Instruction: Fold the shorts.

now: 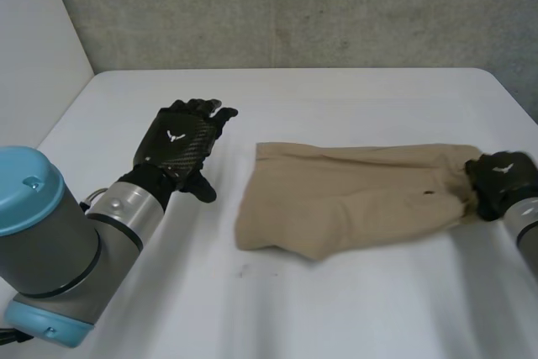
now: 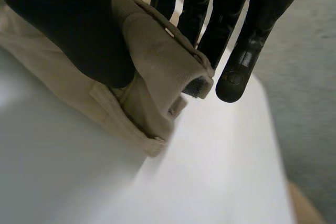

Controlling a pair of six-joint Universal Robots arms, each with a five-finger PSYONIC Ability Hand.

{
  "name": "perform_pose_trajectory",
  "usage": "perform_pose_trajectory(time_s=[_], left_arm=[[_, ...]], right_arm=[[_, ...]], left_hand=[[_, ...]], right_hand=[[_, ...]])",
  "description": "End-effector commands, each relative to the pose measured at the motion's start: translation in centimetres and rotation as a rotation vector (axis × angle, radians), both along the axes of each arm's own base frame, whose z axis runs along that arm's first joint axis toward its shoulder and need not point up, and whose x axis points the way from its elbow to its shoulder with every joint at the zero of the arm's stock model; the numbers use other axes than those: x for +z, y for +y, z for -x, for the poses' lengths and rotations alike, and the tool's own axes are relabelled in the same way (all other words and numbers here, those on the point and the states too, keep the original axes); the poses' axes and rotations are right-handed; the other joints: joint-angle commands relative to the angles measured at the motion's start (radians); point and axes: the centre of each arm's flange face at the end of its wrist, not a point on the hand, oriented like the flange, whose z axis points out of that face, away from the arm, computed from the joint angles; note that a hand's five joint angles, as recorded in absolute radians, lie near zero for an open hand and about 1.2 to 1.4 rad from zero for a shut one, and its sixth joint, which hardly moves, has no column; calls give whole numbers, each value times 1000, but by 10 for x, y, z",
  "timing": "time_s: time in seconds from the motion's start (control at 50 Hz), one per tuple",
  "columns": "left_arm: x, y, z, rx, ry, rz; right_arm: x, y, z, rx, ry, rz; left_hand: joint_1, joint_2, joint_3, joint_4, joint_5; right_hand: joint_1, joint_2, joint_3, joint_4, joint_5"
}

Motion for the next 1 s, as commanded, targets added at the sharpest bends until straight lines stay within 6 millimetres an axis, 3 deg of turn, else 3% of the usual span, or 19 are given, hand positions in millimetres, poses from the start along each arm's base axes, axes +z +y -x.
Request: perform_pose_trajectory(time_s=[0.02, 0.1, 0.22, 0.24, 0.26, 0.3, 0.34, 0.4, 0.42, 0.46, 0.48, 0.5, 0.52, 0.62, 0.7, 0.74, 0.8, 0.92, 1.0], left_arm=[[11, 5, -4, 3, 13, 20], [11, 10, -8, 5, 10, 16], [12, 14, -7, 0, 11, 16], [12, 14, -7, 0, 11, 16], [13, 14, -7, 0, 12, 17], [13, 15, -7, 0, 10, 14], [13, 16, -8, 0, 10, 14], [13, 16, -7, 0, 11, 16], [14, 17, -7, -3, 12, 17], [14, 19, -5, -9, 13, 18], [14, 19, -5, -11, 12, 17], [14, 20, -5, -12, 12, 17], [14, 20, -4, -15, 13, 18], [18, 19, -2, -20, 20, 32], [31, 11, 4, -24, 45, 75], [41, 10, 13, -44, 63, 103], [45, 9, 28, -82, 85, 106], [41, 9, 69, -164, 121, 45], [20, 3, 95, -194, 111, -60]], right_arm=[[32, -26, 30, -36, 193, 105], [49, -36, 23, 10, 326, 176], [76, -12, -61, 285, 304, 323], [79, 1, -87, 387, 285, 350], [76, 15, -108, 490, 266, 361], [73, 22, -117, 542, 260, 360], [52, 54, -153, 761, 224, 326], [41, 71, -166, 860, 204, 300], [24, 91, -177, 964, 176, 232], [14, 96, -177, 995, 167, 179], [11, 96, -176, 997, 164, 153], [8, 98, -175, 997, 164, 114], [9, 99, -174, 994, 163, 99], [28, 102, -171, 951, 68, 25], [58, 90, -160, 854, -113, 0], [88, 72, -140, 723, -327, -6], [102, 52, -121, 607, -492, -23], [98, 36, -101, 483, -545, -87], [82, 28, -96, 400, -514, -136]], left_hand=[[-19, -25, -36, -29, -45], [-19, -25, -36, -29, -45], [-19, -25, -36, -29, -45], [-19, -25, -36, -29, -45], [-19, -25, -36, -29, -45], [-19, -25, -36, -29, -45], [-19, -25, -36, -29, -45], [-19, -25, -36, -29, -45], [-19, -25, -36, -29, -45], [-19, -25, -36, -29, -45], [-19, -25, -36, -29, -45], [-19, -25, -36, -29, -45], [-19, -25, -36, -29, -45], [-19, -25, -36, -29, -45], [-18, -25, -36, -28, -44], [-15, -22, -33, -25, -41], [-1, -7, -18, -11, -27], [2, -4, -15, -7, -24], [5, -1, -12, -5, -21]], right_hand=[[462, 230, 248, 206, 278], [462, 230, 248, 206, 278], [462, 230, 248, 206, 278], [462, 230, 248, 206, 278], [462, 230, 248, 206, 278], [462, 230, 248, 206, 278], [462, 230, 248, 206, 278], [462, 230, 248, 206, 278], [462, 230, 248, 206, 278], [101, -131, -113, -155, -83], [-151, -383, -365, -407, -335], [-633, -865, -847, -889, -817], [-760, -992, -974, -1016, -943], [-760, -992, -974, -1016, -943], [-760, -992, -974, -1016, -943], [-760, -992, -974, -1016, -943], [-760, -992, -974, -1016, -943], [-760, -992, -974, -1016, -943], [-760, -992, -974, -1016, -943]])
